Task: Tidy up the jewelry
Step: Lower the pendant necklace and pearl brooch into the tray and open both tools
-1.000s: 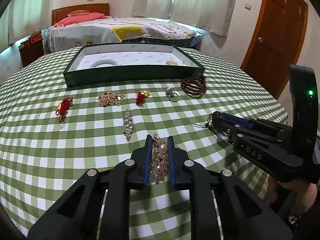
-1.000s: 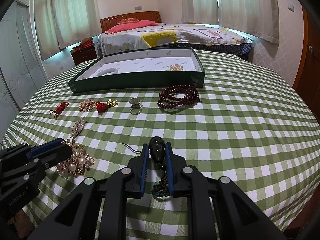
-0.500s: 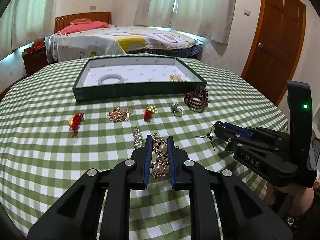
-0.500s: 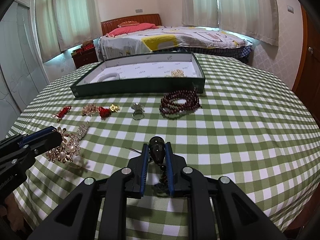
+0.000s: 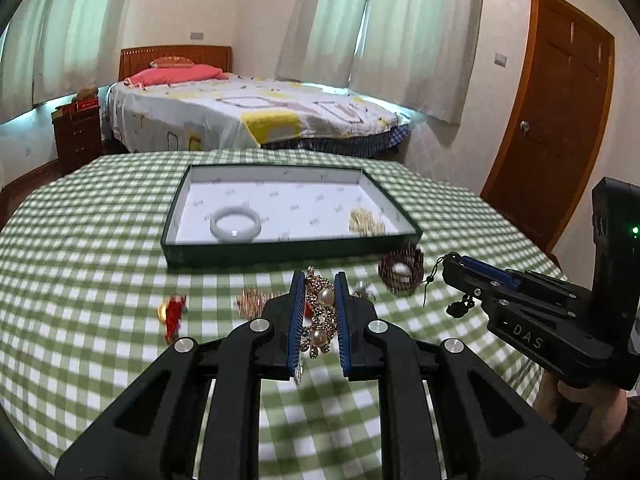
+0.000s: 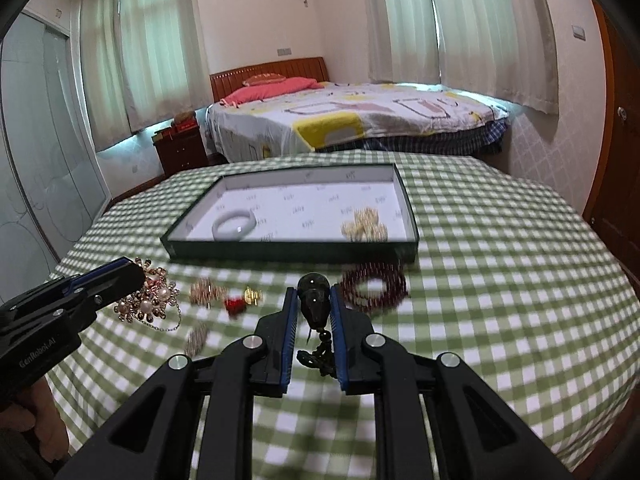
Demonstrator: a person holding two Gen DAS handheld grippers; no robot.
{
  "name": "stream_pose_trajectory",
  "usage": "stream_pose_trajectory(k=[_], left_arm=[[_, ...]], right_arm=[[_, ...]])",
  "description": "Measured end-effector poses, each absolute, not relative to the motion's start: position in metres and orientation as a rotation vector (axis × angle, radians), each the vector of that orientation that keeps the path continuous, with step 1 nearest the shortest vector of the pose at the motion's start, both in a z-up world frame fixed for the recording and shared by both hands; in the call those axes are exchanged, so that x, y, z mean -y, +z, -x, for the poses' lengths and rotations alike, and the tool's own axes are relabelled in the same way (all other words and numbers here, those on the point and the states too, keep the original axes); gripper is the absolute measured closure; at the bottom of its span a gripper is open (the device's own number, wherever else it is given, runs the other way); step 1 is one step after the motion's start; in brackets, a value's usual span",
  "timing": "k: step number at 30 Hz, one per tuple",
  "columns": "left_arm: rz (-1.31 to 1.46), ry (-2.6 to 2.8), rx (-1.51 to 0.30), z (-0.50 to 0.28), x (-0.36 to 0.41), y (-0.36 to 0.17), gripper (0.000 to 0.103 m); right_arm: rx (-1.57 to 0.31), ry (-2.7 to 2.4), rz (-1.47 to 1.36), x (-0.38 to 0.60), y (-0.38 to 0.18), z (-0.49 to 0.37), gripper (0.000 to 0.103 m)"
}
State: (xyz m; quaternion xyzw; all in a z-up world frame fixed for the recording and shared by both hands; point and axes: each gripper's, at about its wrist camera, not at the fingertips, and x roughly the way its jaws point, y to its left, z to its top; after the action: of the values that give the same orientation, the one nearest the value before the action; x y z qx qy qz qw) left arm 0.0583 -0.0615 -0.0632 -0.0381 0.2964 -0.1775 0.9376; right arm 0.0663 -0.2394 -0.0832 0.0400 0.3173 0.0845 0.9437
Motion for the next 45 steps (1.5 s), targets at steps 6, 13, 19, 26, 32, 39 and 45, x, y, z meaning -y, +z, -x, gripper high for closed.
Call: stream_pose_trajectory(k=[6, 13, 19, 26, 32, 39, 45], left_arm=[[0.079, -0.369, -0.559, -0.085, 0.065, -0.045, 0.088], [0.101, -0.372, -0.523, -0.138, 0.073, -0.028, 0.088], [0.098, -0.372, -0.487, -0.182, 0.085, -0.020, 0.088], [0.092, -0.362, -0.628, -0.232, 0.096, -0.071, 0.088], [0.092, -0.353, -0.765, -0.257, 0.096, -0.116, 0.088], [0.104, -0.349, -0.854, -0.272, 0.096, -0.136, 0.087], [0.098, -0.351, -0.870, -0.274, 0.098, -0.139, 0.081]], right_arm=[[-0.601, 0.185, -0.072, 0.234, -0.062, -0.097, 0.086], [-0.554, 0.209, -0.058, 0.225, -0.043, -0.141, 0.086], [-0.522, 0.223, -0.051, 0.219, -0.033, -0.180, 0.086], [-0.637, 0.244, -0.074, 0.217, -0.076, -0.222, 0.086], [-0.774, 0.259, -0.102, 0.217, -0.120, -0.246, 0.086], [-0.847, 0.263, -0.096, 0.216, -0.140, -0.258, 0.086], [-0.864, 0.252, -0.089, 0.220, -0.146, -0.256, 0.083]])
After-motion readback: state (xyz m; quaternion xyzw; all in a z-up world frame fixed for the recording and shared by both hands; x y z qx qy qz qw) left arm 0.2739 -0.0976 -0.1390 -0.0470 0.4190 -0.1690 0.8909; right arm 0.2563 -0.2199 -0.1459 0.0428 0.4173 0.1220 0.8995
